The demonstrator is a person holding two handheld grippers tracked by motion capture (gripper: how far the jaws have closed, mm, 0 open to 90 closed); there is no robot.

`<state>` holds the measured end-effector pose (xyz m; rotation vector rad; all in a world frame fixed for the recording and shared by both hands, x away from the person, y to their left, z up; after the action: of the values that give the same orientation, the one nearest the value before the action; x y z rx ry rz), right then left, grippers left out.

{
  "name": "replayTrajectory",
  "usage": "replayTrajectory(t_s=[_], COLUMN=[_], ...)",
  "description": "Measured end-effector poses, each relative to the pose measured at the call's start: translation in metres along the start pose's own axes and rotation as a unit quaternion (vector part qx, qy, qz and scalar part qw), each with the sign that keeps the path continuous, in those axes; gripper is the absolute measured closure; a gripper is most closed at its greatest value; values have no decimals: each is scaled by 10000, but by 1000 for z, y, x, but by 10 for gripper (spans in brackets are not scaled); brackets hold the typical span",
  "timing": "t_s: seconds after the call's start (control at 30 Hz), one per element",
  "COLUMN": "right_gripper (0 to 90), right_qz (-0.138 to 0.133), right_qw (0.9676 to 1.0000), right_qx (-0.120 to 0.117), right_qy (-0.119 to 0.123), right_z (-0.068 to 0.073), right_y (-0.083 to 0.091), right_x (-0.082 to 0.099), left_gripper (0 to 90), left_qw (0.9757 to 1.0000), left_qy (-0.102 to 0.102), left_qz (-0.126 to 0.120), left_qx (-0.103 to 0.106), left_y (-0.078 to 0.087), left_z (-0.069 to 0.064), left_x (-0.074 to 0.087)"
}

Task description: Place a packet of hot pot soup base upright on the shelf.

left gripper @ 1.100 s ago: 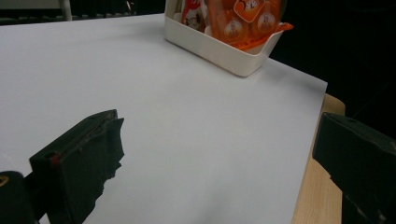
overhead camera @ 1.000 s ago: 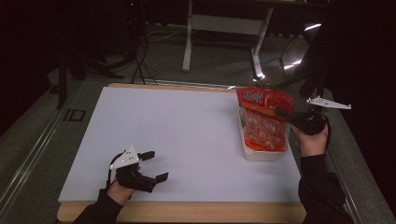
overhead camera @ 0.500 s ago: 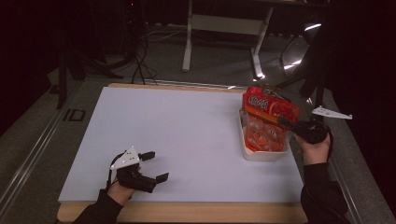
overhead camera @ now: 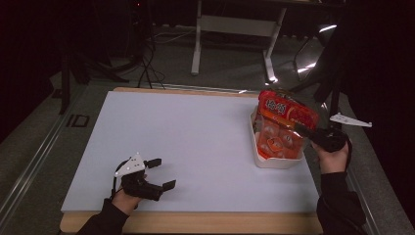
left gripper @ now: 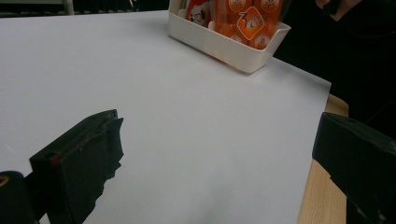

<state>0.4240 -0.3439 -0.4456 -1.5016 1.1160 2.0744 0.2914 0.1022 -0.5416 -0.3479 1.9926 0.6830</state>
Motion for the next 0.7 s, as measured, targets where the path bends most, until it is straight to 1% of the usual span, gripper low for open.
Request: replayTrajectory(t_s=[0.1,0.2,0.23,0.27,0.3,0.33,0.43,0.53,0.57,0.63,0.7], right_gripper=[877,847,839,825,800,785,696,587,574,510,466], right_qz=[14,15,42,71,89,77,78,-19,-72,-181,-284], right_qw=[10000,10000,10000,10000,9999,9999,9998,9998,9997,9994,9989], right_qx=[43,12,5,63,85,59,115,114,125,117,132], right_qy=[47,-38,-25,7,29,41,131,158,193,268,359], right_z=[0,0,1,2,3,6,10,15,17,24,30], right_y=[0,-1,-1,-1,0,0,2,5,7,10,13], right_x=[0,-1,-1,-1,-2,-4,-11,-22,-26,-36,-47], left_gripper=[19,19,19,19,19,19,19,19,19,19,19], left_qw=[10000,10000,10000,10000,10000,10000,10000,10000,10000,10000,10000], left_qy=[7,-18,-23,-14,-8,5,17,19,15,17,25], left_qz=[6,4,-7,-4,-21,-37,-45,-36,-33,-33,-29], left_qx=[0,5,5,3,-6,-14,-19,-12,-16,-12,-17], left_y=[0,-1,-1,-1,0,0,0,1,1,1,1], left_z=[0,0,0,0,1,1,2,1,1,1,2], left_x=[0,1,0,0,0,0,-1,-1,-1,-1,-1])
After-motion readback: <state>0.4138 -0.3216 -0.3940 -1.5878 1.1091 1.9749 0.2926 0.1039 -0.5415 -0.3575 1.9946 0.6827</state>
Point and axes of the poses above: each handheld gripper's, and its own axes: y roughly backward along the jaws, x roughly out of its underside, z roughly to its left, the point moved 8 cm from there along -y, roughly forward along the jaws, and after that the axes turned 8 degrees about y, right-handed, at the moved point
